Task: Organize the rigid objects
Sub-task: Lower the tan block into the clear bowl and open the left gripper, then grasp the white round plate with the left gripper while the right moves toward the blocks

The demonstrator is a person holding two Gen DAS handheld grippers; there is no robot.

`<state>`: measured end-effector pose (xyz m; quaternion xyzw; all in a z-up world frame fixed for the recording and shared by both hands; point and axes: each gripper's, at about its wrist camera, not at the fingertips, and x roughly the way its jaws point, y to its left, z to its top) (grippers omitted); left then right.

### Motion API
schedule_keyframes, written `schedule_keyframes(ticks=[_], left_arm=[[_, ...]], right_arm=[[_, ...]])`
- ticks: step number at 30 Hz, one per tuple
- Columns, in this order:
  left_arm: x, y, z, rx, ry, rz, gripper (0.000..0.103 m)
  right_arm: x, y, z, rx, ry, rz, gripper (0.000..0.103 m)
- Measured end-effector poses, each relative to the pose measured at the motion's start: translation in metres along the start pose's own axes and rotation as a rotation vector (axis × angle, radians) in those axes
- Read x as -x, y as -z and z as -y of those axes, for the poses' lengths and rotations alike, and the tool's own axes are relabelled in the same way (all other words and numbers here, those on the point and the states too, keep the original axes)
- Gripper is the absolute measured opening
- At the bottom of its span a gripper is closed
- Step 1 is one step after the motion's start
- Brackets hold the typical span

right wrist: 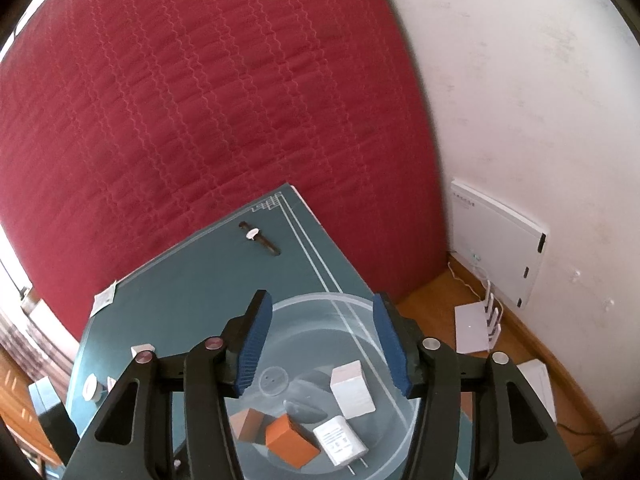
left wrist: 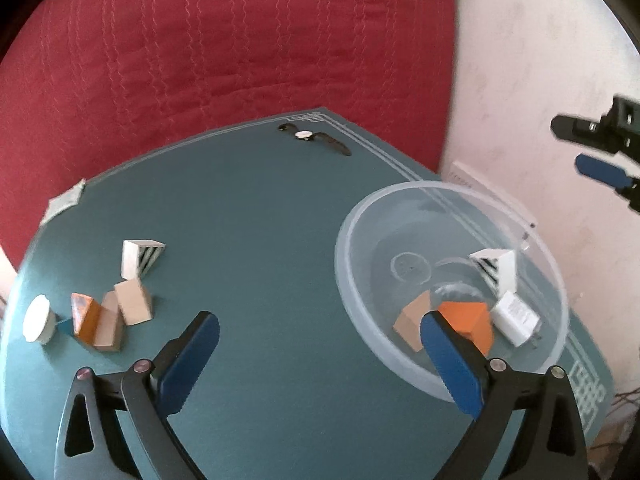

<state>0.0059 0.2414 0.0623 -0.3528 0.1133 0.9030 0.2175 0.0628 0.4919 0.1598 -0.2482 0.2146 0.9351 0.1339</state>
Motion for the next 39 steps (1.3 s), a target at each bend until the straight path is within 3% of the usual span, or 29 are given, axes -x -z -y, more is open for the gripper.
schedule_keyframes(ticks=[6, 17, 25, 33, 39], left_arm=[[0.003, 0.010, -0.006, -0.017, -0.068, -0.012, 0.102], [0.003, 0.012, -0.048, 0.084, -0.117, -0.020, 0.102], [0.008, 0.016, -0.082, 0.152, -0.158, -0.019, 0.102], [0.015, 0.023, -0.125, 0.237, -0.218, -0.012, 0.102], [0.023, 0.032, -0.158, 0.293, -0.270, -0.009, 0.102]], right_arm=[[-0.003, 0.004, -0.007, 0.020, -0.011, -0.001, 0.057], [-0.008, 0.019, -0.033, 0.101, -0.080, -0.016, 0.057], [-0.001, 0.035, -0.059, 0.174, -0.181, 0.005, 0.068], [-0.003, 0.052, -0.075, 0.204, -0.209, -0.011, 0.077], [-0.009, 0.070, -0.093, 0.262, -0.232, -0.055, 0.077]])
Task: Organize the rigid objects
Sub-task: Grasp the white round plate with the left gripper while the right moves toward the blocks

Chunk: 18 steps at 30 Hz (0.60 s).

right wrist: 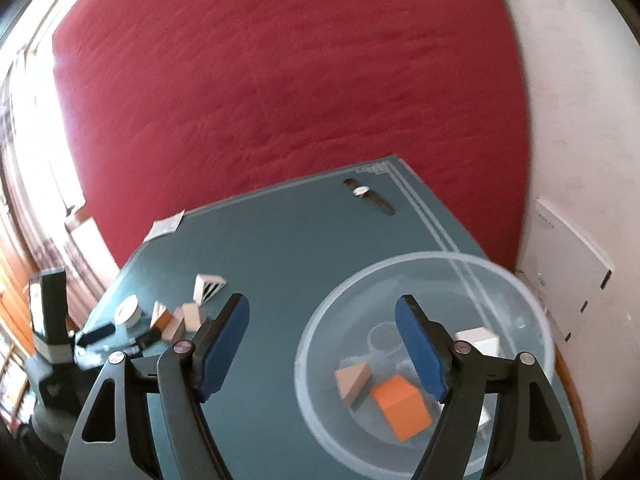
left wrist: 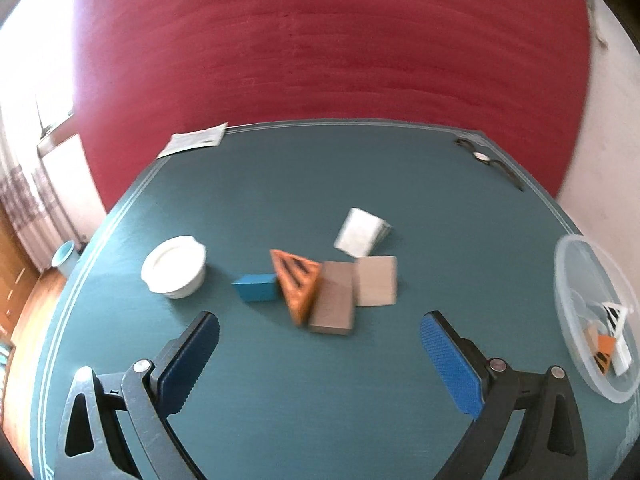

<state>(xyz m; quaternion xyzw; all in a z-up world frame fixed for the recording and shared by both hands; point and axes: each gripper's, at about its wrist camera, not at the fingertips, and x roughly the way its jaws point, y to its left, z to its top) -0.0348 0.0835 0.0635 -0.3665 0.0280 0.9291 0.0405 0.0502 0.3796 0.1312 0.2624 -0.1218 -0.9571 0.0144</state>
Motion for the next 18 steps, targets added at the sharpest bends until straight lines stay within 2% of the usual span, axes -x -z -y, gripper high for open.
schedule_keyframes(ticks=[18], left_arm=[[-0.026, -0.008, -0.102, 0.116, -0.136, -0.009, 0.102]], right_arm=[[-0.012, 0.040, -0.047, 0.113, -0.080, -0.105, 0.078]])
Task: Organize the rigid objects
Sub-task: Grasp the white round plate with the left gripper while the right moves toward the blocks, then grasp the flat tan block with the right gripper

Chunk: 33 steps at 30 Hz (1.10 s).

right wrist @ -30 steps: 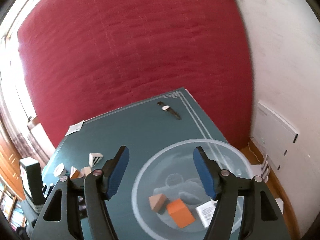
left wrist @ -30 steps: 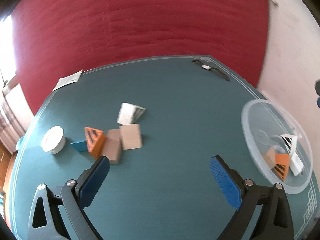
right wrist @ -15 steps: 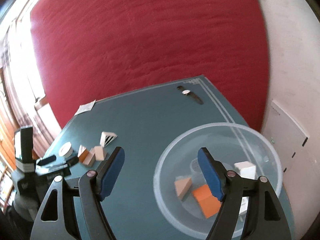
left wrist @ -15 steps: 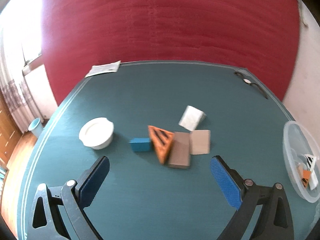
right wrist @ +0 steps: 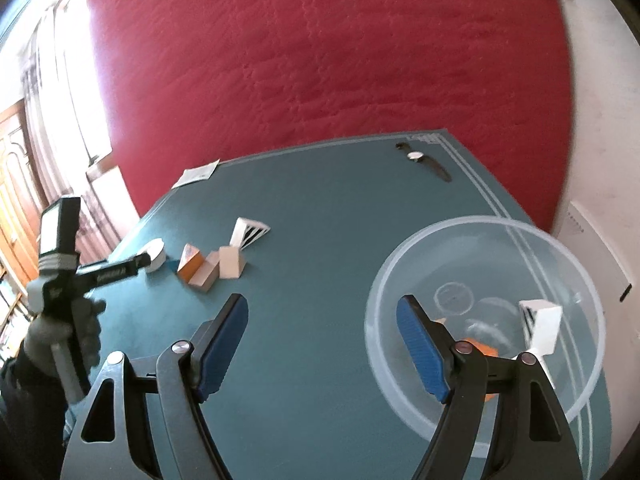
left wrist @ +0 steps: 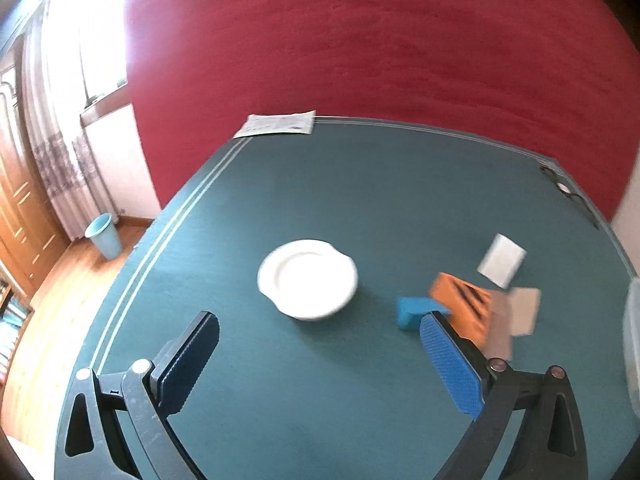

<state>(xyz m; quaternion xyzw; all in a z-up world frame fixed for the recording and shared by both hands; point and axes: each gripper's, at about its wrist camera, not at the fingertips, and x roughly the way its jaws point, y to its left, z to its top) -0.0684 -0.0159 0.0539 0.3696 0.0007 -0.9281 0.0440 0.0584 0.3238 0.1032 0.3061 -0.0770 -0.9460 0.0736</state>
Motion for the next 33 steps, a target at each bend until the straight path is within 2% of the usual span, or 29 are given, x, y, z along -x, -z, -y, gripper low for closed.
schedule_keyframes(ticks=[9, 18, 23, 26, 30, 33], left_arm=[[-0.033, -0.016, -0.004, -0.038, -0.027, -0.016, 0.102], [-0.061, -0.019, -0.002, -0.049, -0.030, -0.092, 0.102], [-0.070, -0.021, -0.008, -0.018, 0.020, -0.150, 0.101], [-0.069, -0.021, -0.011, -0.005, 0.052, -0.154, 0.093], [-0.063, -0.022, -0.010, -0.016, 0.076, -0.135, 0.071], [-0.059, -0.021, -0.013, 0.003, 0.118, -0.123, 0.069]], right_arm=[[-0.007, 0.013, -0.020, 0.048, -0.036, -0.045, 0.078], [-0.023, 0.022, -0.030, 0.061, -0.048, -0.101, 0.078], [-0.045, 0.026, -0.030, 0.049, -0.057, -0.158, 0.078], [-0.060, 0.025, -0.031, 0.032, -0.056, -0.185, 0.078], [-0.071, 0.017, -0.037, 0.035, -0.055, -0.189, 0.078], [-0.080, 0.011, -0.043, 0.038, -0.064, -0.197, 0.078]])
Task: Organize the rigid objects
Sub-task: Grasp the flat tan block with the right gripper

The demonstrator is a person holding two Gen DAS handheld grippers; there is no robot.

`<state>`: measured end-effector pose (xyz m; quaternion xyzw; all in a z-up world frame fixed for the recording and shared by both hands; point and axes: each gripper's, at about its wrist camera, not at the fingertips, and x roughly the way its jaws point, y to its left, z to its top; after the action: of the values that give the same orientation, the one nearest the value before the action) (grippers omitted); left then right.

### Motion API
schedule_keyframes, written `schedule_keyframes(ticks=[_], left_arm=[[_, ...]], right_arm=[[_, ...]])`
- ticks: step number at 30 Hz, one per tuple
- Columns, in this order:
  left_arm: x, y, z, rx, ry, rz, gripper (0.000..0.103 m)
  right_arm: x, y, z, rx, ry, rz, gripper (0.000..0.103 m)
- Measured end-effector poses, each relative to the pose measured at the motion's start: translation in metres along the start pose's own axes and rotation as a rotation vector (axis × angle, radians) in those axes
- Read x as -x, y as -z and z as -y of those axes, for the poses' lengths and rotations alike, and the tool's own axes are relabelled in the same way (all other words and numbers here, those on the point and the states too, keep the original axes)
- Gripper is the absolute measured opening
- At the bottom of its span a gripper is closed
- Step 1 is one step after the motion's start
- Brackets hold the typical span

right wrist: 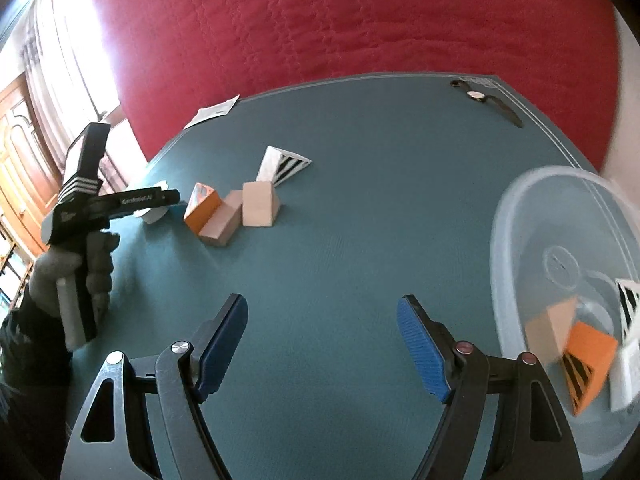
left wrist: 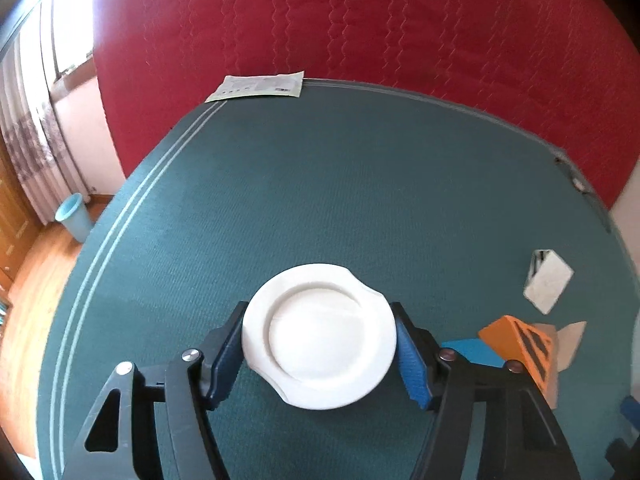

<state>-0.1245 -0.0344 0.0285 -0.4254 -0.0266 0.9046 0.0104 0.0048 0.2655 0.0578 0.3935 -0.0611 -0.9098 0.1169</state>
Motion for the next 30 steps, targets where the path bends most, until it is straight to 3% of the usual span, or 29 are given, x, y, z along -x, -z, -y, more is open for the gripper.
schedule_keyframes(ticks=[6, 23, 30], left_arm=[[0.007, 0.006, -0.007, 0.033, 0.041, 0.023, 0.069], [0.014, 0.015, -0.002, 0.018, 0.048, 0.063, 0.069], [0.012, 0.013, -0.004, 0.026, 0.063, 0.054, 0.069]], right_arm=[[-0.021, -0.020, -0.019, 0.032, -0.014, -0.016, 0.078], [-0.090, -0.074, -0.048, 0.017, 0.018, -0.020, 0.078], [-0.096, -0.073, -0.047, 0.030, 0.040, -0.010, 0.063]])
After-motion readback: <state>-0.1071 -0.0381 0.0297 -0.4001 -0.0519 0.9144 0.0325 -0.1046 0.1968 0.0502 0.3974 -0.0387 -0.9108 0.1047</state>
